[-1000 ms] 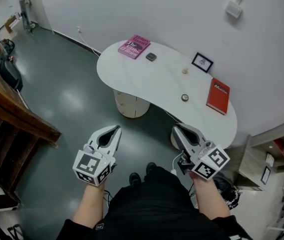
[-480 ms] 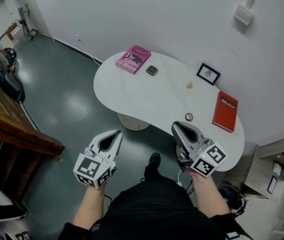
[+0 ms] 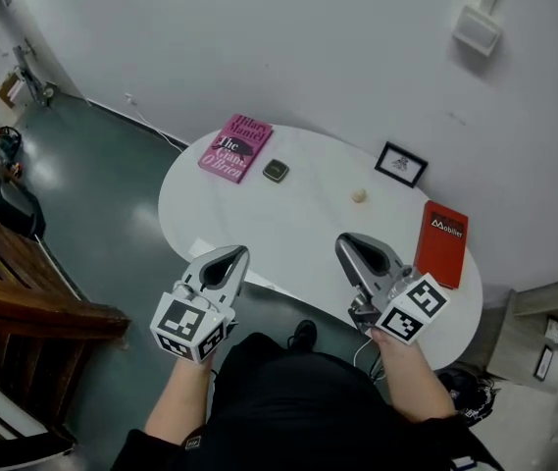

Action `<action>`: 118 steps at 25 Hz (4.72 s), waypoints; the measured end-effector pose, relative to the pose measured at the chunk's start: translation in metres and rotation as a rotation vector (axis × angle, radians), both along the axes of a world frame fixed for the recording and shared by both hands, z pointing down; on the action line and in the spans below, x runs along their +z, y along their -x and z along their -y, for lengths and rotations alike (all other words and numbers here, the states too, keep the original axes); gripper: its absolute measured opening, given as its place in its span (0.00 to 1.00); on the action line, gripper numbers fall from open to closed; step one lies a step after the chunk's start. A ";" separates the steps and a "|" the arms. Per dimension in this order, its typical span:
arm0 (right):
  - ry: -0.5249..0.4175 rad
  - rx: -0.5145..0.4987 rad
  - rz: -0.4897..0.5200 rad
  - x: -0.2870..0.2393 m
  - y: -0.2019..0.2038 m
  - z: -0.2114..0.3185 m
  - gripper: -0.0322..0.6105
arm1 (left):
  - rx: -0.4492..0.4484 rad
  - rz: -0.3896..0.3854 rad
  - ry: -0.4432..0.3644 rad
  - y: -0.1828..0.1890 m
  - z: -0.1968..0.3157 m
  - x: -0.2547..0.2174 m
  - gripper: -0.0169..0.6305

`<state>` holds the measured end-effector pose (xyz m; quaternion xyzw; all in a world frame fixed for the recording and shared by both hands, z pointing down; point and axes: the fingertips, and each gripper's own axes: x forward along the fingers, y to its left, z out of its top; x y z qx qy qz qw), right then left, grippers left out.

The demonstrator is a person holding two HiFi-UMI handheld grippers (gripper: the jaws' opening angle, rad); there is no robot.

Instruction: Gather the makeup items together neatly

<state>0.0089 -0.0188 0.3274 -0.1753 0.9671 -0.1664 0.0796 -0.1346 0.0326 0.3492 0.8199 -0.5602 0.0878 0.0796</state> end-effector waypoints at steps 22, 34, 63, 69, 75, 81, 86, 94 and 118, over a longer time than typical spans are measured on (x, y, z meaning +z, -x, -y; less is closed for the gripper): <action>0.127 0.279 -0.094 0.035 0.034 0.083 0.11 | 0.154 0.008 0.101 0.054 0.182 0.074 0.27; 0.275 0.192 -0.157 0.106 0.082 0.091 0.11 | 0.128 0.058 0.226 0.057 0.272 0.177 0.47; 0.356 0.307 -0.177 0.110 0.036 0.095 0.11 | 0.045 0.191 0.535 0.073 0.326 0.312 0.51; 0.332 0.300 -0.167 0.097 0.027 0.086 0.11 | 0.044 0.158 0.522 0.059 0.307 0.292 0.50; 0.320 0.282 -0.154 0.091 0.017 0.076 0.11 | 0.015 0.108 0.531 0.044 0.266 0.289 0.50; 0.335 0.265 -0.149 0.095 0.010 0.066 0.11 | -0.054 0.026 0.545 0.033 0.223 0.293 0.50; 0.340 0.256 -0.162 0.099 0.010 0.053 0.11 | -0.109 0.027 0.532 0.032 0.210 0.303 0.51; 0.351 0.294 -0.176 0.102 -0.002 0.041 0.11 | -0.108 0.065 0.529 0.027 0.223 0.312 0.51; 0.179 0.406 -0.126 0.048 -0.065 0.058 0.11 | 0.044 0.015 0.187 -0.002 0.194 0.137 0.33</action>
